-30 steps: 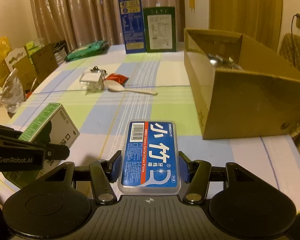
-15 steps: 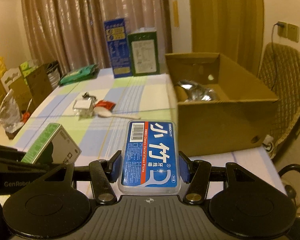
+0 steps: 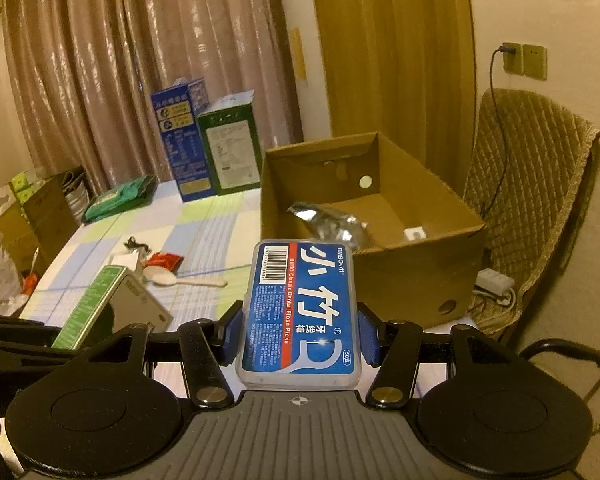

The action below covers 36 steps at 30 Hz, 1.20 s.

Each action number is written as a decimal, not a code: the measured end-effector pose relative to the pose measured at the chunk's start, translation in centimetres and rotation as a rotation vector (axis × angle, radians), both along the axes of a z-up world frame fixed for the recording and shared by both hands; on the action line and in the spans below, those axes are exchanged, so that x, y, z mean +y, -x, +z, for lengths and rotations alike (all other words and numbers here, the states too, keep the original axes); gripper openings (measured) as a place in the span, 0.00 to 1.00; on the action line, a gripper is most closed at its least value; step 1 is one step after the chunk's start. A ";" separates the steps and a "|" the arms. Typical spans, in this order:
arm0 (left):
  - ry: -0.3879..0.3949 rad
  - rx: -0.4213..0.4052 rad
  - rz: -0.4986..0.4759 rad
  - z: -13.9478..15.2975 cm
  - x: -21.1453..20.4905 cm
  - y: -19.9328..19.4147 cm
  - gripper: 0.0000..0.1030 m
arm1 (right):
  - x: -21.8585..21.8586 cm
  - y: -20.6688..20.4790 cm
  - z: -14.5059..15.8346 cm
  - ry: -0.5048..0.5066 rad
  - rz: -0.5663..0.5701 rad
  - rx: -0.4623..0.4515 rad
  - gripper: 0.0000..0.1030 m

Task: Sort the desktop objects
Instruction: 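Lift and carry the green box and floss-pick case over the cardboard box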

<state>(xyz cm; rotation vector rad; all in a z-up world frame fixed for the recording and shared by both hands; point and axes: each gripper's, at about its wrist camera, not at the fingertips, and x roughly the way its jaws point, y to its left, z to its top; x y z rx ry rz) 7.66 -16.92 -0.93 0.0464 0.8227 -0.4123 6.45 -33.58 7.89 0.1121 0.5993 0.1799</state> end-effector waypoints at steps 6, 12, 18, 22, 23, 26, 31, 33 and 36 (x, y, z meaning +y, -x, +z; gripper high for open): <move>0.011 -0.013 -0.030 0.9 -1.9 -1.0 0.24 | -1.4 -0.4 0.7 -0.013 -0.023 -0.009 0.52; 0.030 -0.020 -0.046 1.7 -3.1 -2.0 0.24 | -2.6 -1.4 1.4 0.015 -0.035 -0.031 0.52; 0.058 -0.032 -0.058 3.1 -4.4 -3.7 0.24 | -4.2 -3.4 2.1 0.061 -0.056 -0.059 0.52; 0.081 -0.035 -0.060 3.9 -5.2 -5.6 0.24 | -5.6 -5.3 2.8 0.068 -0.065 -0.066 0.52; 0.086 -0.034 -0.059 4.1 -5.4 -6.2 0.24 | -5.8 -5.8 3.0 0.069 -0.065 -0.067 0.52; 0.100 -0.029 -0.054 4.3 -6.1 -7.8 0.24 | -6.5 -7.3 3.4 0.073 -0.063 -0.074 0.52; 0.112 -0.026 -0.057 4.6 -7.4 -10.2 0.24 | -7.3 -9.7 3.5 0.069 -0.060 -0.072 0.52; 0.115 -0.024 -0.053 4.5 -7.9 -11.2 0.24 | -7.5 -10.7 3.5 0.069 -0.057 -0.071 0.52; 0.118 -0.020 -0.046 4.2 -8.6 -12.6 0.24 | -7.7 -12.2 3.3 0.074 -0.054 -0.072 0.52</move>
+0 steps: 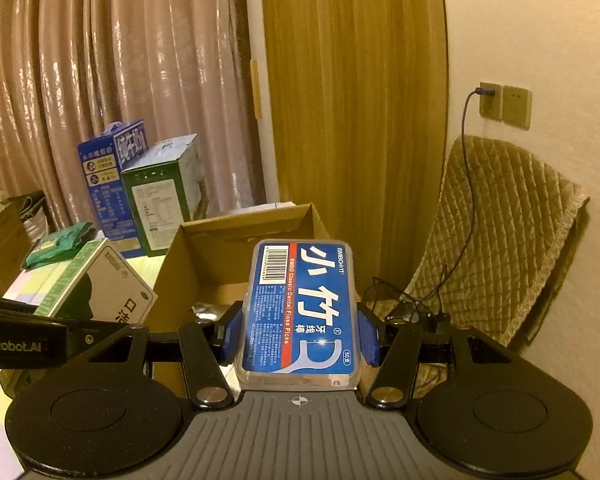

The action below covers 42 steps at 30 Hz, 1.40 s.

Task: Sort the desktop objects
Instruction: 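Lift and carry the green box and floss-pick case over the cardboard box, then open both tools to drop the green box and floss-pick case inside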

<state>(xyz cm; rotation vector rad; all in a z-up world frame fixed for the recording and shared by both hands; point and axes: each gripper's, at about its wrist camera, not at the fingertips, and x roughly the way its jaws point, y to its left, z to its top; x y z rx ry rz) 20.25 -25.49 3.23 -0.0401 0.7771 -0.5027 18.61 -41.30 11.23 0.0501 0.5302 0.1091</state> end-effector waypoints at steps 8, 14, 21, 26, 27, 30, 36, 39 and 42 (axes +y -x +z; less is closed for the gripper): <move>0.014 0.013 0.032 -1.4 -0.9 -3.2 0.25 | -0.6 -2.8 -1.2 -0.001 -0.006 0.012 0.52; 0.011 0.008 0.059 -2.0 -0.7 -4.1 0.32 | -0.4 -4.0 -2.2 0.000 0.001 0.030 0.52; 0.017 0.009 0.089 -2.1 1.3 -3.4 0.32 | 0.1 -4.5 -3.0 -0.007 0.015 0.048 0.52; 0.020 0.013 0.112 -2.3 2.5 -3.0 0.32 | 0.5 -5.2 -2.8 -0.033 0.043 0.045 0.55; 0.020 0.015 0.115 -2.3 2.8 -2.9 0.32 | 0.5 -5.2 -2.7 -0.034 0.038 0.045 0.71; 0.018 0.018 0.121 -2.5 3.4 -2.4 0.33 | 0.1 -4.9 -2.2 -0.051 0.021 0.024 0.80; 0.024 0.035 0.138 -3.1 4.9 -0.9 0.43 | -0.6 -2.8 -1.6 -0.069 -0.010 0.021 0.80; 0.018 0.039 0.146 -3.4 5.9 0.3 0.48 | -0.7 -0.6 -1.4 -0.095 -0.023 0.025 0.80; 0.016 0.043 0.157 -3.5 7.1 1.8 0.54 | -0.1 1.6 -1.3 -0.111 -0.012 0.029 0.82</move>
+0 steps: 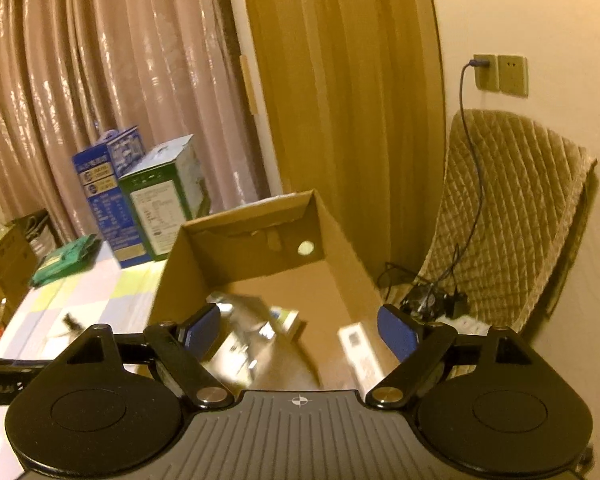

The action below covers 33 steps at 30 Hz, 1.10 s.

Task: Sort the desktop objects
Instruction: 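Open both tools to drop the green box and floss-pick case inside, then withdraw both open tools back over the table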

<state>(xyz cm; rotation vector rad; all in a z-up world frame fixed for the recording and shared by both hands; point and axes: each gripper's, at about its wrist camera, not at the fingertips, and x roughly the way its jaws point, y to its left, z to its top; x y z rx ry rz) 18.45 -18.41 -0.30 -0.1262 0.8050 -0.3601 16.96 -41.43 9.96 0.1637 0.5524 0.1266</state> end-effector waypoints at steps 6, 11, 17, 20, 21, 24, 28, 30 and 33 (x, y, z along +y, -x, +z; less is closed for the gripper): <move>-0.031 -0.012 0.022 0.1 2.7 3.1 0.77 | 2.5 4.8 0.6 -0.021 0.034 -0.004 0.88; -0.044 -0.018 0.053 0.4 5.5 5.6 0.88 | 5.6 7.5 0.8 -0.003 0.089 0.013 0.91; -0.081 -0.017 0.096 0.3 9.3 8.6 0.96 | 8.9 9.4 0.3 0.003 0.160 0.044 0.95; -0.093 -0.011 0.128 0.1 11.5 9.6 0.97 | 10.6 10.0 0.2 0.014 0.200 0.049 0.95; -0.096 -0.009 0.143 0.1 12.3 9.9 0.98 | 11.1 10.1 0.2 0.018 0.212 0.049 0.96; -0.100 -0.004 0.177 0.0 14.3 10.4 0.98 | 12.6 10.3 0.2 0.030 0.246 0.047 0.96; -0.092 -0.003 0.195 -0.1 16.4 10.6 0.98 | 14.3 10.4 0.0 0.052 0.289 0.047 0.97; -0.094 -0.007 0.198 -0.1 17.1 10.4 0.98 | 15.2 10.2 -0.1 0.065 0.310 0.048 0.97; -0.099 -0.011 0.198 -0.1 18.0 10.2 0.98 | 16.1 9.9 -0.4 0.081 0.335 0.050 0.97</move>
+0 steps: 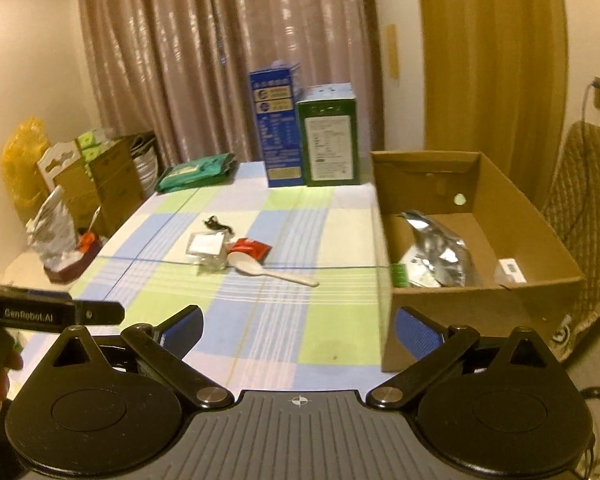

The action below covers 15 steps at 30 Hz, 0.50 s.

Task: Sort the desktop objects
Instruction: 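Withdraw both open tools back over the table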

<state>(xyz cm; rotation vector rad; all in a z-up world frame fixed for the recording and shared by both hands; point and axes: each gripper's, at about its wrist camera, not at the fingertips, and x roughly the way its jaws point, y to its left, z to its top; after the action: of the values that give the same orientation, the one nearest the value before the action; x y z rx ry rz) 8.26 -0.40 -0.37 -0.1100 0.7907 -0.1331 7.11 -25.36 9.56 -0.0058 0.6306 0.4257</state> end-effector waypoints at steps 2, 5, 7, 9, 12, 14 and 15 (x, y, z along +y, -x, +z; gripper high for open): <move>-0.011 -0.005 -0.007 0.0 0.5 -0.4 0.98 | 0.5 -0.4 -0.2 0.010 0.005 -0.001 0.97; -0.035 -0.006 -0.025 -0.4 1.0 -1.1 0.98 | 1.5 -1.2 -0.5 0.024 0.021 -0.001 0.97; -0.046 -0.004 -0.046 -0.6 1.4 -1.7 0.98 | 2.3 -1.8 -0.8 0.038 0.042 -0.003 0.97; -0.074 0.001 -0.062 -1.0 1.6 -2.2 0.98 | 3.1 -2.4 -1.1 0.058 0.065 -0.008 0.97; -0.097 0.002 -0.092 -1.5 2.3 -3.3 0.98 | 4.3 -3.6 -1.8 0.083 0.093 -0.010 0.97; -0.108 0.005 -0.113 -1.9 2.7 -4.1 0.98 | 5.1 -4.8 -2.4 0.092 0.110 -0.005 0.97; -0.115 0.008 -0.128 -2.1 2.9 -4.6 0.98 | 5.5 -5.3 -2.7 0.100 0.120 -0.004 0.97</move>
<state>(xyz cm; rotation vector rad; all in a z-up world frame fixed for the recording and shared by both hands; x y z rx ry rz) 12.88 2.48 -2.50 0.0486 0.8121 -0.2081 12.41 -19.87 6.82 -0.1401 0.6496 0.5092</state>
